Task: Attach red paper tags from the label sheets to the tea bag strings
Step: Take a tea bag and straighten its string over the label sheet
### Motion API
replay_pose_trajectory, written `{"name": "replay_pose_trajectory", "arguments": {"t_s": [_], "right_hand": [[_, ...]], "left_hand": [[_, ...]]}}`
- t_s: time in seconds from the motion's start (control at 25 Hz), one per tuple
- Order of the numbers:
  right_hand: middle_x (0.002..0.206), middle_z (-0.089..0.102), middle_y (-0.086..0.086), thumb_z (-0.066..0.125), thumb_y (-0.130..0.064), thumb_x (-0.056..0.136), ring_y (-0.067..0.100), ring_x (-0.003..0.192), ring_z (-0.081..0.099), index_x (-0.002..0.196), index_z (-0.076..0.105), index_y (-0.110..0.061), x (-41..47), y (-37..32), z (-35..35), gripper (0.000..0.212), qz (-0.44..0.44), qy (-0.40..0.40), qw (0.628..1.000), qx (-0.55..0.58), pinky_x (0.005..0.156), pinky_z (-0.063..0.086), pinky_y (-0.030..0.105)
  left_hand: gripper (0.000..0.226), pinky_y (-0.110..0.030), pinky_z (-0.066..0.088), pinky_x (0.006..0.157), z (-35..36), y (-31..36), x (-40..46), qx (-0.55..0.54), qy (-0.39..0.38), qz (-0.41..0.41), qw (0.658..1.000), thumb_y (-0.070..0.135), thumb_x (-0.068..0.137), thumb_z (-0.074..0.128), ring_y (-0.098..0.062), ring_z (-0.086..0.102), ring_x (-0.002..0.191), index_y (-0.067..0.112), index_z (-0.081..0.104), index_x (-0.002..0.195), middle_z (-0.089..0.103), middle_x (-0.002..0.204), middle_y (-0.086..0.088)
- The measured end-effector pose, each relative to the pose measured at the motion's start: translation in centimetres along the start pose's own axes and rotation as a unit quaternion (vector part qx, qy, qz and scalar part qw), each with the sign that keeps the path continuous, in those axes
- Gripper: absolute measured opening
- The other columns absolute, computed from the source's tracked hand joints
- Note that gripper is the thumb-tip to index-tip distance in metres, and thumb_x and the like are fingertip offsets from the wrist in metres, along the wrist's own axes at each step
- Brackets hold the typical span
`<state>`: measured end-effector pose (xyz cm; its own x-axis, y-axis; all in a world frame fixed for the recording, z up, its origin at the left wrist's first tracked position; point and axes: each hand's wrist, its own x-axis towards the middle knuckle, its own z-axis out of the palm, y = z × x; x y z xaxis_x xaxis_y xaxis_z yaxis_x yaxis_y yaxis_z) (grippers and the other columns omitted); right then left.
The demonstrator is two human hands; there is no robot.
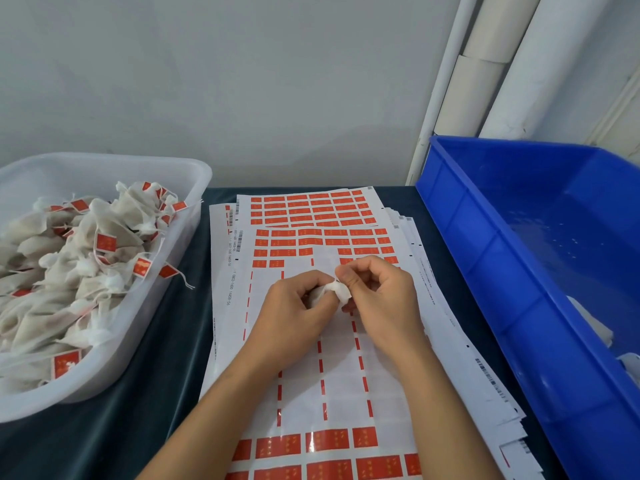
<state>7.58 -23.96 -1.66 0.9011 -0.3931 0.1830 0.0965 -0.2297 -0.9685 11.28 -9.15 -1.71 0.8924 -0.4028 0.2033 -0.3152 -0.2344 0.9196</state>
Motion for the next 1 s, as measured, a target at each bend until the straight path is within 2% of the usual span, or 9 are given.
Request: {"name": "replay_pose_trajectory", "arguments": {"t_s": [0.12,0.28,0.4,0.6,0.72,0.92,1.0], "right_hand": [[0.087,0.074,-0.016,0.072,-0.033,0.096,0.005,0.085,0.072,0.097,0.075,-0.027,0.07,0.27,0.19,0.007,0.006,-0.003,1.000,-0.012,0.063,0.060,0.020],[0.090,0.071,-0.021,0.067,-0.029,0.100,0.001,0.089,0.068,0.102,0.073,-0.032,-0.03,0.57,0.50,0.007,-0.017,-0.022,0.996,-0.084,0.073,0.061,0.022],[0.093,0.069,-0.025,0.065,-0.028,0.102,-0.003,0.093,0.066,0.103,0.070,-0.035,-0.30,0.72,0.82,0.009,-0.042,-0.042,0.990,-0.125,0.078,0.057,0.017],[0.097,0.068,-0.025,0.066,-0.032,0.101,-0.006,0.097,0.063,0.105,0.068,-0.037,-0.32,0.73,1.02,0.006,-0.081,-0.048,0.983,-0.155,0.073,0.050,0.005],[0.100,0.067,-0.024,0.068,-0.034,0.099,-0.002,0.095,0.063,0.104,0.070,-0.035,-0.34,0.73,1.00,0.006,-0.096,-0.038,0.979,-0.176,0.076,0.051,0.009],[0.109,0.066,-0.027,0.069,-0.042,0.097,0.000,0.107,0.062,0.110,0.069,-0.038,-0.53,0.11,0.84,0.014,-0.115,-0.018,0.986,-0.121,0.082,0.054,0.013],[0.107,0.067,-0.028,0.070,-0.040,0.096,-0.001,0.106,0.063,0.106,0.069,-0.039,-0.55,0.00,0.80,0.010,-0.108,-0.008,0.988,-0.107,0.082,0.053,0.014]], "left_hand": [[0.012,-0.012,0.051,0.061,0.08,-0.10,0.02,-0.016,0.021,-0.010,1.000,0.035,0.097,0.069,-0.006,0.066,0.075,0.035,0.076,0.087,0.072,0.080,0.015],[0.012,-0.014,0.053,0.061,-0.02,-0.28,0.27,-0.028,0.073,-0.024,0.997,0.037,0.095,0.071,-0.012,0.069,0.075,0.029,0.074,0.086,0.074,0.080,0.010],[0.014,-0.015,0.053,0.057,-0.10,-0.42,0.52,-0.042,0.100,-0.040,0.993,0.035,0.097,0.069,-0.012,0.070,0.069,0.025,0.072,0.087,0.073,0.078,0.007],[0.015,-0.014,0.055,0.061,-0.27,-0.66,0.70,-0.059,0.111,-0.048,0.991,0.037,0.097,0.069,-0.013,0.070,0.073,0.026,0.072,0.088,0.074,0.079,0.005],[0.018,-0.013,0.055,0.063,-0.39,-0.76,0.83,-0.062,0.116,-0.057,0.990,0.041,0.095,0.069,-0.013,0.070,0.075,0.027,0.073,0.085,0.073,0.078,0.005],[0.013,-0.014,0.055,0.060,-0.46,-0.67,0.89,-0.056,0.110,-0.067,0.990,0.030,0.096,0.068,-0.012,0.069,0.073,0.025,0.074,0.085,0.073,0.077,0.005],[0.015,-0.013,0.053,0.058,-0.39,-0.50,0.78,-0.041,0.090,-0.063,0.993,0.031,0.097,0.068,-0.011,0.068,0.071,0.024,0.073,0.085,0.072,0.076,0.005]]}}
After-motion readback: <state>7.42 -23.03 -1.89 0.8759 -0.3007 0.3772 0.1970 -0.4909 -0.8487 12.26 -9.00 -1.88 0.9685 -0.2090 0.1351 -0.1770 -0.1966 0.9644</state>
